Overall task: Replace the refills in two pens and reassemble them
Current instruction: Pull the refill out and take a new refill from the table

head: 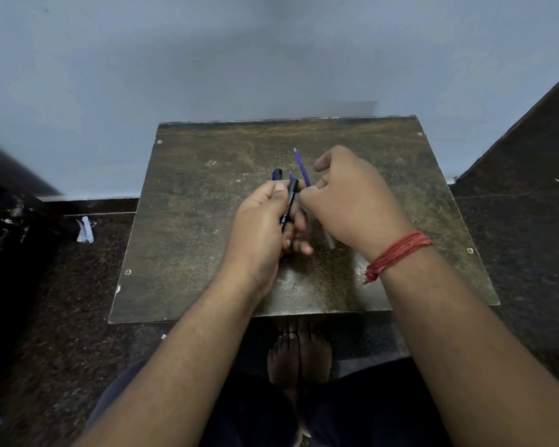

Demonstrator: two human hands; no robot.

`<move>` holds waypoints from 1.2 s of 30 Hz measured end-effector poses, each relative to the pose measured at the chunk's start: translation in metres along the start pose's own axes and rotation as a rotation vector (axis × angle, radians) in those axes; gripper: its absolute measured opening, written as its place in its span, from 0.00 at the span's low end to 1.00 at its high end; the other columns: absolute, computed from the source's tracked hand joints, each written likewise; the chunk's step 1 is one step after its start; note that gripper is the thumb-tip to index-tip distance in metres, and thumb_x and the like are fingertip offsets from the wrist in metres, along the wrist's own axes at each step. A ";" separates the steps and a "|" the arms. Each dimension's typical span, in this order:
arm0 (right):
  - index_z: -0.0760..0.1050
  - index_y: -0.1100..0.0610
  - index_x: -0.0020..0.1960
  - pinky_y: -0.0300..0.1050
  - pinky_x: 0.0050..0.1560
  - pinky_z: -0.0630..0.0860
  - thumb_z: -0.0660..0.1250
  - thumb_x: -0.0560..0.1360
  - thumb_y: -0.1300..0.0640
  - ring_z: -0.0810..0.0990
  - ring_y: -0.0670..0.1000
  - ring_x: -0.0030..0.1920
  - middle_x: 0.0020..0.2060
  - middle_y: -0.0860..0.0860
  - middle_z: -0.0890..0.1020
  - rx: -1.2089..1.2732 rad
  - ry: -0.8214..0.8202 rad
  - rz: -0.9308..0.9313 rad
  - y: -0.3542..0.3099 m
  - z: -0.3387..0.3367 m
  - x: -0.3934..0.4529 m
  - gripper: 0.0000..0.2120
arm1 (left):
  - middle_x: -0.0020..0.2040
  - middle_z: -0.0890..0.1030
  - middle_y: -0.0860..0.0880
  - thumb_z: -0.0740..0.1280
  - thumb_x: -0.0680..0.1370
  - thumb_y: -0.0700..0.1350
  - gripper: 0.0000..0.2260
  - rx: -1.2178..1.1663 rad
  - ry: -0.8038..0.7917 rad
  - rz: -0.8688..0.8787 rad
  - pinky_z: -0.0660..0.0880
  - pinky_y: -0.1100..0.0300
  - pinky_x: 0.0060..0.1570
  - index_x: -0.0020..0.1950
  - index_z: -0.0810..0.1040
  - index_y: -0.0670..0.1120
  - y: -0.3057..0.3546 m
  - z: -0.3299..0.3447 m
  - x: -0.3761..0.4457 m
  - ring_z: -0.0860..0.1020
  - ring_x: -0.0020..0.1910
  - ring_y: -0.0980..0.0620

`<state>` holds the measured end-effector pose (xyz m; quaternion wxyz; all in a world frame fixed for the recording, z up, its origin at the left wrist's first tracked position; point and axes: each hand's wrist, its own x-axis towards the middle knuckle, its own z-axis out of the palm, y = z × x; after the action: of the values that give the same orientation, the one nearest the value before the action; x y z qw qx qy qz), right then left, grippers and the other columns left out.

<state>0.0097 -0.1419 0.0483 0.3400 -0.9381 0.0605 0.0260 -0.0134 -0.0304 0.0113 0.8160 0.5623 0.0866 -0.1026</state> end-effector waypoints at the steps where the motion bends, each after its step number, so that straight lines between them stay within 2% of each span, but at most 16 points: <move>1: 0.72 0.54 0.55 0.47 0.42 0.76 0.67 0.72 0.55 0.81 0.52 0.43 0.43 0.50 0.82 0.043 -0.011 0.011 0.000 0.001 0.000 0.12 | 0.28 0.71 0.46 0.54 0.85 0.42 0.13 0.003 -0.015 -0.001 0.69 0.63 0.21 0.54 0.77 0.38 0.000 0.001 -0.001 0.61 0.19 0.56; 3: 0.74 0.53 0.53 0.43 0.39 0.74 0.67 0.72 0.57 0.81 0.47 0.39 0.38 0.47 0.82 0.163 -0.015 0.023 0.002 0.002 0.001 0.10 | 0.28 0.71 0.46 0.55 0.85 0.42 0.13 -0.010 -0.034 0.004 0.69 0.63 0.21 0.50 0.76 0.39 0.000 0.003 -0.002 0.60 0.19 0.57; 5: 0.77 0.54 0.49 0.38 0.34 0.72 0.68 0.72 0.59 0.76 0.40 0.32 0.32 0.45 0.79 0.274 0.010 0.006 0.005 0.003 0.003 0.06 | 0.28 0.71 0.46 0.54 0.85 0.42 0.13 -0.029 -0.041 0.012 0.68 0.63 0.21 0.46 0.75 0.41 0.002 0.002 -0.002 0.60 0.19 0.56; 7: 0.78 0.54 0.44 0.37 0.31 0.69 0.69 0.72 0.60 0.72 0.39 0.28 0.28 0.43 0.75 0.338 0.036 -0.015 0.008 0.003 0.003 0.03 | 0.27 0.71 0.46 0.55 0.85 0.42 0.13 -0.043 -0.043 0.015 0.67 0.63 0.21 0.47 0.75 0.40 0.003 0.001 -0.003 0.59 0.19 0.56; 9: 0.78 0.56 0.40 0.42 0.32 0.73 0.70 0.73 0.62 0.77 0.41 0.30 0.30 0.44 0.78 0.503 0.034 0.001 0.009 0.001 0.004 0.03 | 0.27 0.71 0.46 0.55 0.85 0.42 0.13 -0.056 -0.058 0.003 0.66 0.63 0.21 0.51 0.75 0.36 0.005 0.002 -0.005 0.60 0.19 0.56; 11: 0.77 0.55 0.38 0.42 0.30 0.71 0.69 0.74 0.63 0.80 0.45 0.31 0.30 0.47 0.79 0.701 0.037 0.041 0.013 -0.003 0.007 0.07 | 0.27 0.72 0.47 0.55 0.85 0.42 0.14 -0.056 -0.074 -0.008 0.66 0.63 0.21 0.56 0.75 0.33 0.004 0.004 -0.008 0.60 0.19 0.57; 14: 0.77 0.55 0.39 0.40 0.28 0.66 0.69 0.76 0.62 0.73 0.46 0.29 0.32 0.50 0.79 0.937 0.126 0.120 0.022 -0.012 0.014 0.07 | 0.28 0.72 0.46 0.55 0.85 0.43 0.14 -0.033 -0.076 0.000 0.68 0.63 0.22 0.55 0.77 0.37 0.003 0.004 -0.007 0.60 0.19 0.57; 17: 0.77 0.57 0.42 0.40 0.30 0.68 0.69 0.78 0.64 0.76 0.48 0.31 0.34 0.53 0.81 1.226 0.161 0.197 0.031 -0.017 0.017 0.07 | 0.28 0.73 0.46 0.55 0.85 0.43 0.13 -0.019 -0.070 -0.007 0.69 0.62 0.22 0.53 0.77 0.38 0.002 0.001 -0.004 0.62 0.19 0.57; 19: 0.77 0.56 0.41 0.40 0.32 0.71 0.68 0.78 0.64 0.78 0.48 0.32 0.35 0.53 0.82 1.315 0.173 0.241 0.035 -0.016 0.018 0.08 | 0.29 0.73 0.46 0.55 0.85 0.43 0.12 -0.018 -0.076 -0.023 0.70 0.62 0.22 0.52 0.76 0.39 0.001 0.000 -0.004 0.62 0.20 0.57; 26: 0.75 0.57 0.42 0.40 0.35 0.76 0.67 0.79 0.64 0.80 0.48 0.34 0.36 0.53 0.82 1.368 0.220 0.239 0.035 -0.013 0.019 0.08 | 0.29 0.74 0.46 0.55 0.85 0.41 0.11 0.002 -0.112 -0.038 0.71 0.61 0.22 0.52 0.75 0.38 -0.001 0.001 -0.005 0.62 0.19 0.57; 36: 0.77 0.58 0.41 0.40 0.35 0.77 0.67 0.79 0.64 0.79 0.48 0.34 0.36 0.53 0.82 1.291 0.162 0.202 0.033 -0.009 0.017 0.08 | 0.29 0.73 0.46 0.55 0.85 0.42 0.12 0.050 -0.136 -0.020 0.71 0.61 0.23 0.51 0.75 0.38 -0.003 0.002 -0.006 0.59 0.19 0.57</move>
<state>0.0224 -0.1749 0.0328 0.8245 -0.5346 0.1770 -0.0546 -0.0196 -0.0330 0.0111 0.8047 0.5732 0.0339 -0.1509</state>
